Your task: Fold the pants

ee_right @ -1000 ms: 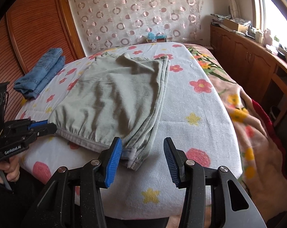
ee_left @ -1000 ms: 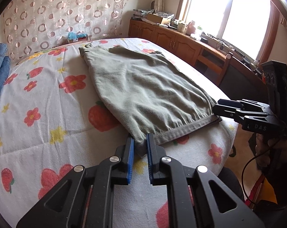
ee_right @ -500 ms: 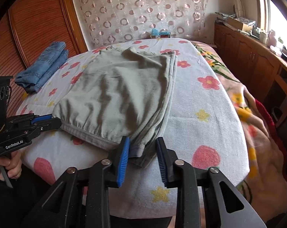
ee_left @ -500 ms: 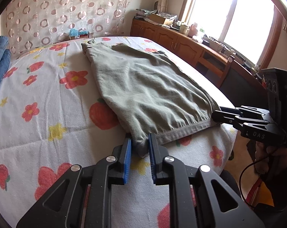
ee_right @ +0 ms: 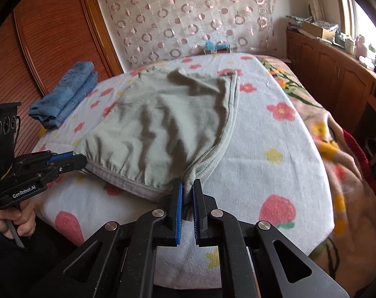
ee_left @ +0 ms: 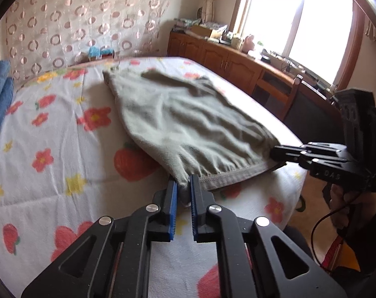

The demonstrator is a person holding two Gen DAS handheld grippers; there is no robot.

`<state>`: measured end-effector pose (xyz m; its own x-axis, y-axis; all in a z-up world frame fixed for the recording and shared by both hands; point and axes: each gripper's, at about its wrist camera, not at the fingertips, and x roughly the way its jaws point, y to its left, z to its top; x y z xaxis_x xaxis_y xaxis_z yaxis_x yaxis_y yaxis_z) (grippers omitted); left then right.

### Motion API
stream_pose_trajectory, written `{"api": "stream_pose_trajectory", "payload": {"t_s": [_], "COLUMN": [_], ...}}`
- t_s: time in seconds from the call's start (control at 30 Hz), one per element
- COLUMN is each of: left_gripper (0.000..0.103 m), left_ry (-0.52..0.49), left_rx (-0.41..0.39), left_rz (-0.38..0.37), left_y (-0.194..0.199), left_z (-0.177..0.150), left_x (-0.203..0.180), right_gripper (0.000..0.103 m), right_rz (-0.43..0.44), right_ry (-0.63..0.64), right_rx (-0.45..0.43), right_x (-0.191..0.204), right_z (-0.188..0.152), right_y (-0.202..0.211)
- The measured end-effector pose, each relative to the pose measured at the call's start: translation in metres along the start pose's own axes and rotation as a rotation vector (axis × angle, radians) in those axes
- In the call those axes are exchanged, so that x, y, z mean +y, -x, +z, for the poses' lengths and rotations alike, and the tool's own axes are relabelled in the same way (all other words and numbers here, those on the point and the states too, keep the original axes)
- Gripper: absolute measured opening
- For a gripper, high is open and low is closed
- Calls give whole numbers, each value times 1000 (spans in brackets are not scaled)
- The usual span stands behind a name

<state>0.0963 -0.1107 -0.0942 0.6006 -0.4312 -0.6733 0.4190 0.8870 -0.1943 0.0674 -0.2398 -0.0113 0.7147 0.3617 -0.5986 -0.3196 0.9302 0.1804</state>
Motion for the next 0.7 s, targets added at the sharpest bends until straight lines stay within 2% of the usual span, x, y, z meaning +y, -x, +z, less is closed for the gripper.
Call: {"api": "stream_pose_trajectory", "payload": {"t_s": [0.3, 0.7], "left_gripper": [9, 9], "left_ry": [-53, -88], "left_rx": [-112, -289], "left_rz": [15, 43], "left_y": [42, 115], "left_z": [38, 112], "left_x": [-13, -8], "right_gripper": [7, 7], "right_rz": [12, 42], "right_ry": [44, 127], "right_rx": [-119, -348], "right_x": [10, 37], "right_z": [20, 75], "right_y": [35, 108]}}
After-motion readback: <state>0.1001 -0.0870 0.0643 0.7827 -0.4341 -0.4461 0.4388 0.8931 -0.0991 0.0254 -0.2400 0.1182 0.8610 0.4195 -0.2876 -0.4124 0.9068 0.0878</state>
